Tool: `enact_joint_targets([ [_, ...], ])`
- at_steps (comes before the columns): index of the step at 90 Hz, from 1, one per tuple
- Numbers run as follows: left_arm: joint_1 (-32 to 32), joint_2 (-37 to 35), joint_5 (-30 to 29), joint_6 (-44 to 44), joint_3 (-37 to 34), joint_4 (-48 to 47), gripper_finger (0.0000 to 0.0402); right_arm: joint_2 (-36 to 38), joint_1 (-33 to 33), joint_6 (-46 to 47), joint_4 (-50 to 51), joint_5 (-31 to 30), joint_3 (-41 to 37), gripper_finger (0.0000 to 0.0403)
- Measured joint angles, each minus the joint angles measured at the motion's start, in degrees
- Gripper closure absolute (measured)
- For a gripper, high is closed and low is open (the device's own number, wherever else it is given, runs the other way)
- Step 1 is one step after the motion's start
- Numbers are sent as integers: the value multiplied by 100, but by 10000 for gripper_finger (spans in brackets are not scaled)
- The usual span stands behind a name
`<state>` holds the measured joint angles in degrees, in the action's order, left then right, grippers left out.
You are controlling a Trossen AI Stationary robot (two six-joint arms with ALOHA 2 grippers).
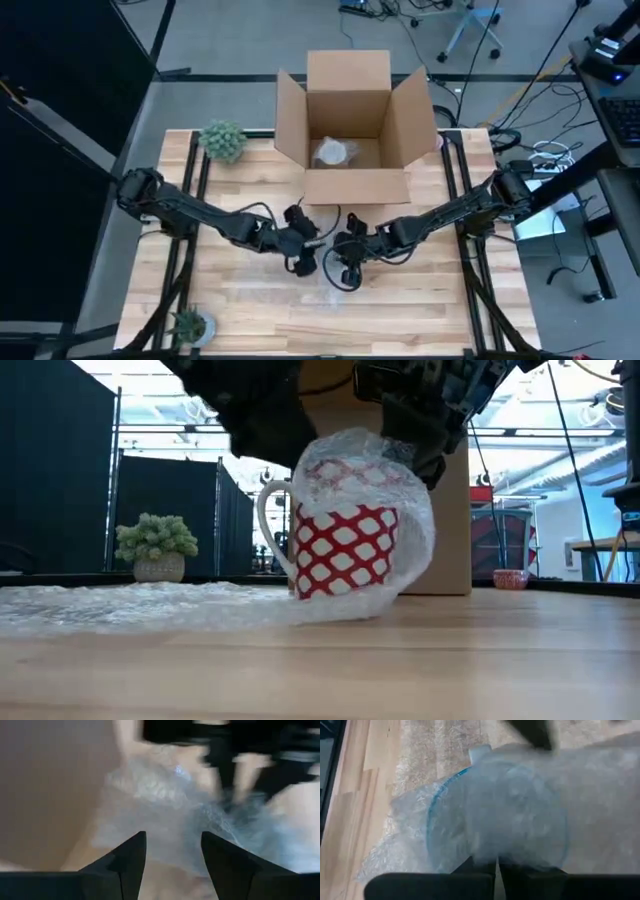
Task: Wrap mug
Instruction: Wrap the red mug with the bubble wrap
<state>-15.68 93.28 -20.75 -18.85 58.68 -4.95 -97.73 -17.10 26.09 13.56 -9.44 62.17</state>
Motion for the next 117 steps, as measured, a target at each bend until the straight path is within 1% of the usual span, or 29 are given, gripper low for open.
enact_joint_targets([
  [7, -9, 172, 251, 6, -7, 192, 222, 0, 0, 0, 0, 0, 2, 403],
  [16, -9, 426, 414, -25, -2, 192, 222, 0, 3, -2, -21, -2, 4, 403],
  [26, -20, 636, 437, -32, 17, 255, 222, 0, 24, 0, -23, 25, 20, 403],
  [33, -20, 702, 444, -37, 22, 262, 222, -5, 28, -12, 164, 46, 148, 403],
  [43, -20, 723, 441, -27, 24, 256, 222, -9, 28, -145, 749, 66, 562, 403],
  [61, -52, 730, 441, -13, 17, 220, 222, -4, 28, -229, 2581, 53, 1782, 403],
  [71, -57, 733, 441, -9, 17, 204, 222, 2, 30, -154, 2832, 14, 2092, 399],
  [79, -57, 733, 441, -7, 25, 186, 222, -1, 60, -151, 2793, 14, 2090, 378],
  [88, -73, 741, 448, 15, 69, 162, 222, -104, 102, -55, 2724, -134, 2074, 338],
  [95, -81, 742, 448, 85, 78, 165, 222, -318, 123, -28, 2706, -263, 2045, 304],
  [104, -83, 742, 448, 120, 78, 162, 222, -635, 135, 25, 2635, -261, 2041, 264],
  [117, -102, 740, 449, 105, 49, 29, 222, -1034, 122, 246, 2663, -289, 2053, 227],
])
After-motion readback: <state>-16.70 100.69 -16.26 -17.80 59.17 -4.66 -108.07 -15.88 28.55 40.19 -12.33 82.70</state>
